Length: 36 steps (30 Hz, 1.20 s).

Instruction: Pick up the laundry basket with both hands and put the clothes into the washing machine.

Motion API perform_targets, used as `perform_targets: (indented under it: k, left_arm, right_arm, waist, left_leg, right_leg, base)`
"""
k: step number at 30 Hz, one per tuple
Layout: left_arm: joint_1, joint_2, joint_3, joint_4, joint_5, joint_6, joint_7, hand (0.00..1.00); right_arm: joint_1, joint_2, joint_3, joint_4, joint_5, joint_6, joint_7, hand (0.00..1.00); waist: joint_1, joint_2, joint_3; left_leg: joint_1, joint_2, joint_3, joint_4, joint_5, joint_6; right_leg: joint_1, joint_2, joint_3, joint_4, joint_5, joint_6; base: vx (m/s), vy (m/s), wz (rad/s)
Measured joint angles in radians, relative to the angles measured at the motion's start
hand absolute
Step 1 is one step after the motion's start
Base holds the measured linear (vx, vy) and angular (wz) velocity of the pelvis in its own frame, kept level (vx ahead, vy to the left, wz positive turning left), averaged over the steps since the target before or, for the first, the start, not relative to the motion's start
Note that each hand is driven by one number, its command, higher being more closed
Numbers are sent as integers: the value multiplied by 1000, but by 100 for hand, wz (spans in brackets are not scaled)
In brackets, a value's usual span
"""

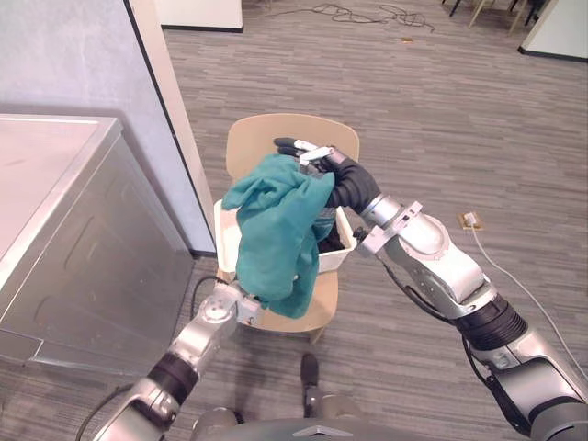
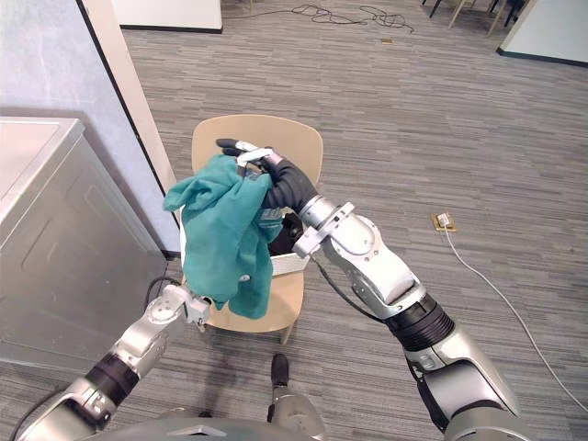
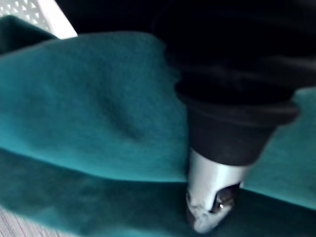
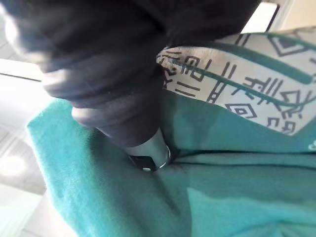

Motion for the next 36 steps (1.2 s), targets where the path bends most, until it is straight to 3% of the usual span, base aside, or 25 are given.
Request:
perform_targets:
  k: [5,11,12,18,22,23,31,36]
  left_arm:
    - [-91,-48,-57,72,-134,5,56,0]
    - [-157,-60,-87,105,-247,19,73,0]
    - [-161,-60,-87,105,-254,19,73,100]
    - [-171,-61,-83,104,-286,17,117,100]
    - [-150,-87,-59,89,-301,6,149,100]
    - [-131,-102,-55,85,-301,-2,161,100]
    - [-22,-140,2,14,-304,-11,224,100]
    - [9,-140,68,-35,-324,-20,229,100]
  right_arm:
    - [-1,12,3,-24,23,0,-5,100]
    - [-1,60,15,-22,24,0,-44,100]
    - [-1,67,19,-22,24,0,-46,100]
    - [7,101,40,-14,17,0,-62,100]
    - [76,131,30,-12,-61,-16,-93,100]
    - [112,133,26,-11,-72,-16,-104,0]
    - [245,199,-49,20,-117,-15,-161,0]
    - [318,275,-95,20,-138,-14,-176,0]
  waist:
    - [-2,5,3]
    - [-9,13,7]
    - [-9,13,8]
    - [-9,18,11]
    - [-7,26,16]
    - [-7,27,16]
    - [-9,31,19]
    - [-1,31,19]
  left_leg:
    - [-1,-6,-2,-2,1,2]
    - [0,-12,-8,-3,2,4]
    - [0,-12,-8,-3,2,4]
    - [2,-13,-12,-3,3,5]
    - [3,-13,-12,-5,3,6]
    - [5,-15,-12,-10,5,8]
    - [31,-24,-21,-38,12,9]
    - [33,-20,-21,-34,12,9]
  right_leg:
    - [-1,-6,-2,0,0,-1]
    - [2,-12,-4,0,2,-1]
    - [3,-12,-4,0,2,-1]
    - [6,-13,-6,0,2,-2]
    - [7,-13,-6,0,2,-2]
    - [8,-13,-7,0,2,-2]
    - [34,-18,-10,-3,-14,-6]
    - [37,-12,-10,-6,-18,7]
  base:
    - [-17,65,2]
    - [-14,60,2]
    - [-24,53,1]
    - [-25,45,1]
    - [-13,42,0]
    - [-5,41,1]
    - [-8,34,3]
    - [0,0,0]
